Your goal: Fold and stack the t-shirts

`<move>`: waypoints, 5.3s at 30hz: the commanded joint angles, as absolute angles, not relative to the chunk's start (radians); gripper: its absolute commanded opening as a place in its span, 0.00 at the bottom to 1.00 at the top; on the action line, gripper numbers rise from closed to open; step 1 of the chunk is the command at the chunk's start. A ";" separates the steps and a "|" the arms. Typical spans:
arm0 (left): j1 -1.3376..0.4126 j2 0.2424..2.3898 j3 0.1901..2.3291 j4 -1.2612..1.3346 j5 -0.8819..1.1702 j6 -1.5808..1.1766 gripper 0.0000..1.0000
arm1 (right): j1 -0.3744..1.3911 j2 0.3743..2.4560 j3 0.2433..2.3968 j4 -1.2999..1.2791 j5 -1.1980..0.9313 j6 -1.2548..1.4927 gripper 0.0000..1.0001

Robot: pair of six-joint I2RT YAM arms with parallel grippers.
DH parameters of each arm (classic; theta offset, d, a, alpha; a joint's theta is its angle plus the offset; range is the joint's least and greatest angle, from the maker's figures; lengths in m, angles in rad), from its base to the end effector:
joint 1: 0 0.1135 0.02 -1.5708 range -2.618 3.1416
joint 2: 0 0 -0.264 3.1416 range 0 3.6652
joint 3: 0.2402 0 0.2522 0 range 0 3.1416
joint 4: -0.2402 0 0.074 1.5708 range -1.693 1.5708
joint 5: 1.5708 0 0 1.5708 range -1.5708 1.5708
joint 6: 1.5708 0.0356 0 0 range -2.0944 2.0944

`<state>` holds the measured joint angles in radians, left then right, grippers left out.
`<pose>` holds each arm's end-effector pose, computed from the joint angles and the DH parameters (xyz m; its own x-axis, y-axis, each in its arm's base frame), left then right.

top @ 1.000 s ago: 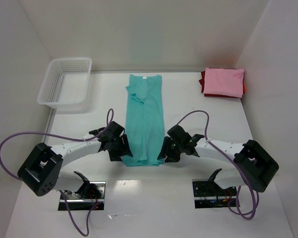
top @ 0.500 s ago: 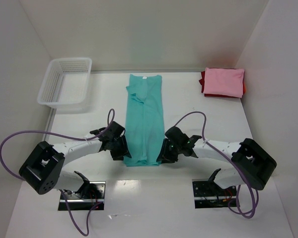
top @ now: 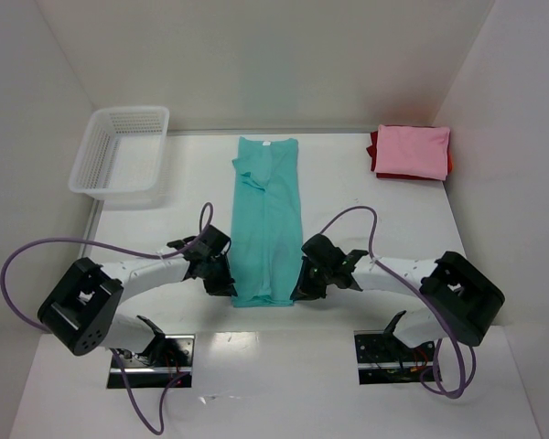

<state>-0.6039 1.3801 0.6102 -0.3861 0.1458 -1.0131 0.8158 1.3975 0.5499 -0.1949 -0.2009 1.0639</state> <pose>0.1877 -0.1358 0.1453 -0.9163 -0.3877 -0.1005 -0.3163 0.8544 -0.4123 0.1569 0.1771 0.1356 -0.9715 0.2177 -0.0940 0.1375 0.8403 0.5243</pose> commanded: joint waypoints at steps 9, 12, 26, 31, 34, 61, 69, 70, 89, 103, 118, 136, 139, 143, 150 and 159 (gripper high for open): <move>-0.603 1.364 0.635 -0.477 0.148 -0.945 0.00 | 0.828 1.325 0.607 -0.266 -0.144 1.052 0.00; -0.603 1.337 0.648 -0.516 0.152 -0.933 0.00 | 0.828 1.289 0.613 -0.279 -0.144 1.052 0.00; -0.603 1.231 0.816 -0.615 0.146 -0.858 0.00 | 0.772 1.192 0.757 -0.385 -0.091 0.982 0.00; -0.551 1.291 0.904 -0.615 0.137 -0.802 0.00 | 0.694 1.229 0.832 -0.396 -0.081 0.907 0.00; -0.496 1.340 0.963 -0.606 0.146 -0.745 0.00 | 0.626 1.275 0.885 -0.385 -0.104 0.855 0.00; -0.213 1.940 1.472 -0.546 0.377 -0.475 0.02 | 0.401 1.850 1.386 -0.285 -0.192 0.654 0.00; -0.209 2.039 1.577 -0.560 0.405 -0.450 0.03 | 0.396 1.960 1.477 -0.296 -0.215 0.635 0.00; -0.208 2.049 1.578 -0.560 0.405 -0.449 0.03 | 0.396 1.968 1.477 -0.296 -0.215 0.635 0.00; -0.170 2.060 1.661 -0.474 0.359 -0.422 0.60 | 0.325 2.005 1.517 -0.202 -0.219 0.575 0.34; -0.161 1.785 1.482 -0.397 0.453 -0.342 0.79 | 0.288 1.712 1.304 -0.041 -0.321 0.529 0.56; -0.315 1.676 1.198 -0.342 0.417 -0.376 0.89 | 0.434 1.766 1.208 -0.033 -0.358 0.466 0.41; -0.414 1.926 1.360 -0.304 0.143 -0.495 0.93 | 0.443 1.847 1.138 -0.072 -0.278 0.485 0.39; -0.414 1.938 1.391 -0.304 0.149 -0.495 0.93 | 0.443 1.864 1.134 -0.084 -0.278 0.479 0.38; -0.414 1.955 1.416 -0.313 0.149 -0.495 0.93 | 0.443 1.874 1.127 -0.075 -0.278 0.479 0.34; -0.414 1.992 1.439 -0.313 0.114 -0.505 0.93 | 0.443 1.909 1.127 -0.075 -0.278 0.469 0.32; -0.398 2.040 1.476 -0.313 0.026 -0.514 0.94 | 0.443 1.927 1.127 -0.075 -0.278 0.469 0.32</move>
